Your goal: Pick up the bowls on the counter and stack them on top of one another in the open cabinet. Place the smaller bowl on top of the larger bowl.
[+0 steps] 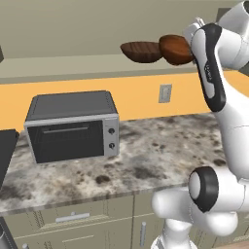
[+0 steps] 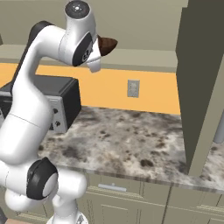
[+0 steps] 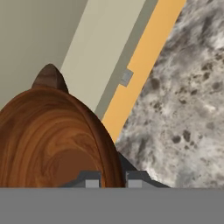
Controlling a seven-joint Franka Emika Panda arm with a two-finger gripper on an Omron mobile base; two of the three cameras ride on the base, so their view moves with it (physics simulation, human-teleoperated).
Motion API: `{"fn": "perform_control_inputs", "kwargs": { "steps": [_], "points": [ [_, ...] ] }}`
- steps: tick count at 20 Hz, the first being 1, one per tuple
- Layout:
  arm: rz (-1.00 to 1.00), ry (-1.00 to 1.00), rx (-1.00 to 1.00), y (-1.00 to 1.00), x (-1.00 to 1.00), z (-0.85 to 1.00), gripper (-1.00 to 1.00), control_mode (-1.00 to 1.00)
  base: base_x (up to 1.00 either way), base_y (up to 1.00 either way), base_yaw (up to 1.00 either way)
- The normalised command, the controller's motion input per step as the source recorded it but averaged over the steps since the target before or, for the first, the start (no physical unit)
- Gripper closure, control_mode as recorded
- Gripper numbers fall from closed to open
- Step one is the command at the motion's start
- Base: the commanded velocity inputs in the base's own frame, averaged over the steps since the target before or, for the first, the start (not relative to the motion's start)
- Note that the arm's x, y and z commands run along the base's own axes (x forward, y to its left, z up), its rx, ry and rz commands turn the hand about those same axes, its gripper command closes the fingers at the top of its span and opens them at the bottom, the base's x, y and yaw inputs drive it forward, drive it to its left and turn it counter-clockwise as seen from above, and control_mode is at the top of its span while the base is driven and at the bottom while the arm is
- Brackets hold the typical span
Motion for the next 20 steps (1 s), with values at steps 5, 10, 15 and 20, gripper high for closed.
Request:
{"fn": "perform_control_inputs", "kwargs": {
  "steps": [5, 10, 15, 20],
  "points": [
    [0.00, 0.00, -0.01, 0.10, 0.29, 0.06, 1.00, -1.00, 0.00, 0.00, 0.00],
    [0.00, 0.01, -0.02, 0.07, 0.19, 0.25, 1.00, -1.00, 0.00, 0.00, 0.00],
    [0.00, 0.01, -0.02, 0.06, 0.20, 0.14, 1.00, -1.00, 0.00, 0.00, 0.00],
    [0.02, 0.00, 0.01, 0.00, 0.25, -0.04, 1.00, -1.00, 0.00, 0.00, 0.00]
  ]
}}
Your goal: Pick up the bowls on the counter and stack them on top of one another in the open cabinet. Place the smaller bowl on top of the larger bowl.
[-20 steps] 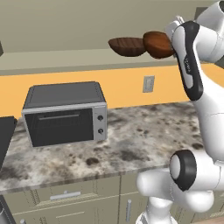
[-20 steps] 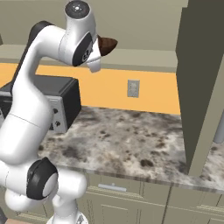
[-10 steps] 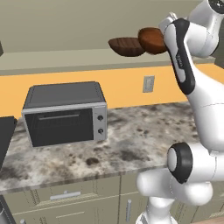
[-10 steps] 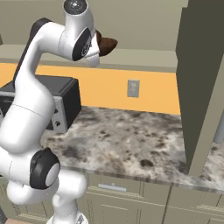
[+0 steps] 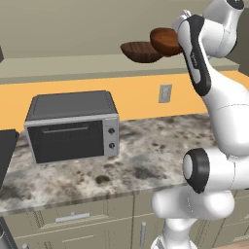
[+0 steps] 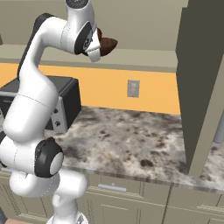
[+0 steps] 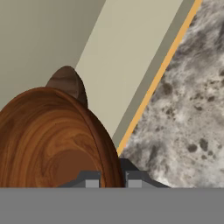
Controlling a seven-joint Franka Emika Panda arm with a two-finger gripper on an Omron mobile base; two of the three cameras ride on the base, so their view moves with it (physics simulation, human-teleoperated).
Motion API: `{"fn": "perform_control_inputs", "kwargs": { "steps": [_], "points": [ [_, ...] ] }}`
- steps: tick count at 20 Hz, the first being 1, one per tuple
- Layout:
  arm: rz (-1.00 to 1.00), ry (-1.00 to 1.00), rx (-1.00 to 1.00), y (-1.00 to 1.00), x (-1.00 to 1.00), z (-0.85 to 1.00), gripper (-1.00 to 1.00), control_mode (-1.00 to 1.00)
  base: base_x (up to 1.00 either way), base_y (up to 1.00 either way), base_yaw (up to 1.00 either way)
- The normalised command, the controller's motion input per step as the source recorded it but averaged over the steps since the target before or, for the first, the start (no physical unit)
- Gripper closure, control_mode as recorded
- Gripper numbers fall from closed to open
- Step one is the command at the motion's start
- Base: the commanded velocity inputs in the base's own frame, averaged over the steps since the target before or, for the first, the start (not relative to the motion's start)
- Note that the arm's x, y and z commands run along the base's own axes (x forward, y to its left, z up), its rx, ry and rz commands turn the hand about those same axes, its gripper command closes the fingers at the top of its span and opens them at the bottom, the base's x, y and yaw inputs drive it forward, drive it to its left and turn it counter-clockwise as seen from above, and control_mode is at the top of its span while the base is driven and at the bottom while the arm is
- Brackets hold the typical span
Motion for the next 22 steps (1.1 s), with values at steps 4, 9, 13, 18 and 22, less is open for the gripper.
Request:
{"fn": "perform_control_inputs", "kwargs": {
  "steps": [4, 9, 13, 18, 22],
  "points": [
    [0.01, -0.04, 0.02, 0.00, 0.20, -0.05, 1.00, -1.00, 0.00, 0.00, 0.00],
    [0.00, -0.07, 0.02, 0.04, 0.21, -0.01, 1.00, -1.00, 0.00, 0.00, 0.00],
    [0.00, -0.04, 0.00, 0.09, 0.29, -0.10, 1.00, -1.00, 0.00, 0.00, 0.00],
    [0.00, -0.02, 0.00, 0.10, 0.32, -0.11, 1.00, -1.00, 0.00, 0.00, 0.00],
    [0.00, 0.00, 0.00, 0.02, 0.34, -0.01, 1.00, -1.00, 0.00, 0.00, 0.00]
  ]
}}
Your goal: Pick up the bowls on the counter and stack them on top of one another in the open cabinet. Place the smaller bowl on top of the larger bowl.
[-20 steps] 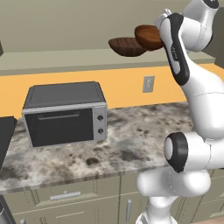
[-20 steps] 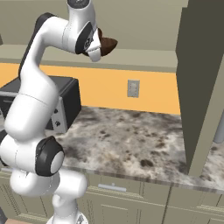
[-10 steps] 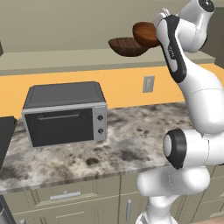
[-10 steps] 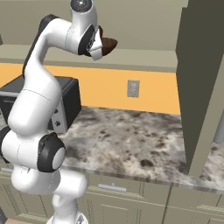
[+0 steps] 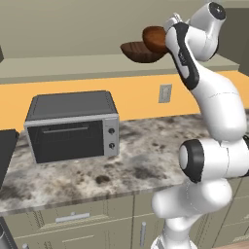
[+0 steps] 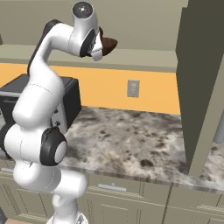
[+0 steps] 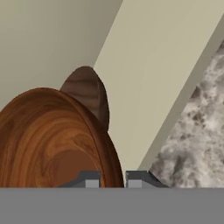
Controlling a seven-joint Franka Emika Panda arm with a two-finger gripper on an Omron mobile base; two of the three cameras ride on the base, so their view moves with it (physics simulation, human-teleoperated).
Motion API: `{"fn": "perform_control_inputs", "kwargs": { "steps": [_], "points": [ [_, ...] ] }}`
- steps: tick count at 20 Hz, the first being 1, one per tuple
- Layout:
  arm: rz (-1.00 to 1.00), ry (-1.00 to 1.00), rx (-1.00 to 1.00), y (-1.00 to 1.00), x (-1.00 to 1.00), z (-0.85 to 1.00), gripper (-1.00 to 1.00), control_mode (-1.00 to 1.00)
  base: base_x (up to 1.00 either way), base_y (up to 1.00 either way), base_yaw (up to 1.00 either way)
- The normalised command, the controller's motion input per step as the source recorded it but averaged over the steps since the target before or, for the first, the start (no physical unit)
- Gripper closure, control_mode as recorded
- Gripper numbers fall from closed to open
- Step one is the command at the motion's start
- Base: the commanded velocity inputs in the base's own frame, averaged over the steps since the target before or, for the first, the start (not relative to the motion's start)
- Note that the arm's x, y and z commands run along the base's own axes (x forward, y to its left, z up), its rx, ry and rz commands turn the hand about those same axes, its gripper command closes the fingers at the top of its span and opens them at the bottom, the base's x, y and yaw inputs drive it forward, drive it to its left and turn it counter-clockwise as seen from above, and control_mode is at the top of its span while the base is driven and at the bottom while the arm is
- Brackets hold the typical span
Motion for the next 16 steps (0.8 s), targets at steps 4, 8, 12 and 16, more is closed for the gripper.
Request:
{"fn": "perform_control_inputs", "kwargs": {
  "steps": [4, 8, 12, 16],
  "points": [
    [0.00, 0.00, 0.00, 0.00, 0.36, 0.00, 1.00, -1.00, 0.00, 0.00, 0.00],
    [0.00, 0.00, 0.00, 0.00, 0.33, 0.00, 1.00, -1.00, 0.00, 0.00, 0.00],
    [0.00, 0.00, 0.00, 0.00, 0.33, 0.00, 1.00, -1.00, 0.00, 0.00, 0.00],
    [0.00, 0.00, 0.00, 0.00, 0.32, 0.00, 1.00, -1.00, 0.00, 0.00, 0.00]
  ]
}}
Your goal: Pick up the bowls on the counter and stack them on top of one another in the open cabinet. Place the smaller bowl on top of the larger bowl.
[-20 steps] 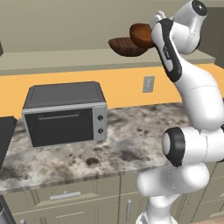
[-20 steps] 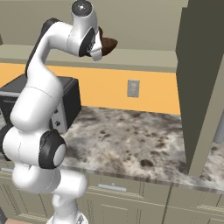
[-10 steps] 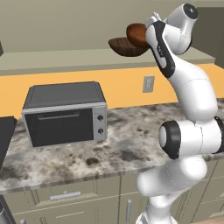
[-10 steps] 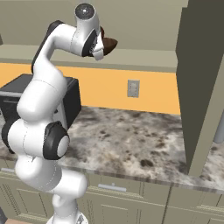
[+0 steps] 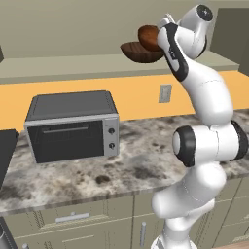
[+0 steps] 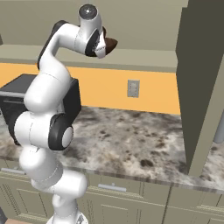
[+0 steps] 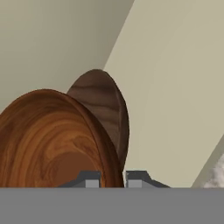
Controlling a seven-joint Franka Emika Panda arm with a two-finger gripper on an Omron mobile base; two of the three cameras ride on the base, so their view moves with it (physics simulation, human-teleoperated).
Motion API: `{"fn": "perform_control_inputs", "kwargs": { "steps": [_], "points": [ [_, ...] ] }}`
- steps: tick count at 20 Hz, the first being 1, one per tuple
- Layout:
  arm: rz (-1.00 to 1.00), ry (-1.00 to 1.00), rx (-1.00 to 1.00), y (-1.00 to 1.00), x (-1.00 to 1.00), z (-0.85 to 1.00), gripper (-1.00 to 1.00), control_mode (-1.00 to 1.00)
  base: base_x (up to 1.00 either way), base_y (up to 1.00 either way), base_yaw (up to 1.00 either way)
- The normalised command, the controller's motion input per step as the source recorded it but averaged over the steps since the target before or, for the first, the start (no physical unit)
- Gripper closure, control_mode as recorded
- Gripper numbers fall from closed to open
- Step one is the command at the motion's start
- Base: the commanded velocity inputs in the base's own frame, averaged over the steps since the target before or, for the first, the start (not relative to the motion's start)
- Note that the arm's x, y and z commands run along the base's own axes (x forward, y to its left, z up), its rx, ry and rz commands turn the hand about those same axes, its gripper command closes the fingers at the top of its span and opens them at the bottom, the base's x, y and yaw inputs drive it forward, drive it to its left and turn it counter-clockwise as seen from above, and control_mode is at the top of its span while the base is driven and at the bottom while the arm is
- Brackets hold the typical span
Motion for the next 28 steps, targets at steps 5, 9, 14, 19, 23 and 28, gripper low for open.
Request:
{"fn": "perform_control_inputs", "kwargs": {
  "steps": [5, 9, 14, 19, 23, 28],
  "points": [
    [0.00, 0.00, 0.00, 0.00, 0.32, 0.00, 1.00, -1.00, 0.00, 0.00, 0.00],
    [0.00, 0.01, 0.00, 0.00, 0.30, -0.03, 1.00, -1.00, 0.00, 0.00, 0.00],
    [0.00, 0.01, 0.00, 0.00, 0.26, -0.07, 1.00, -1.00, 0.00, 0.00, 0.00],
    [0.00, 0.00, 0.00, 0.01, 0.25, -0.09, 1.00, -1.00, 0.00, 0.00, 0.00],
    [0.00, 0.00, 0.00, 0.02, 0.25, -0.13, 1.00, -1.00, 0.00, 0.00, 0.00],
    [0.00, 0.03, 0.00, 0.02, 0.22, -0.17, 1.00, -1.00, 0.00, 0.00, 0.00]
  ]
}}
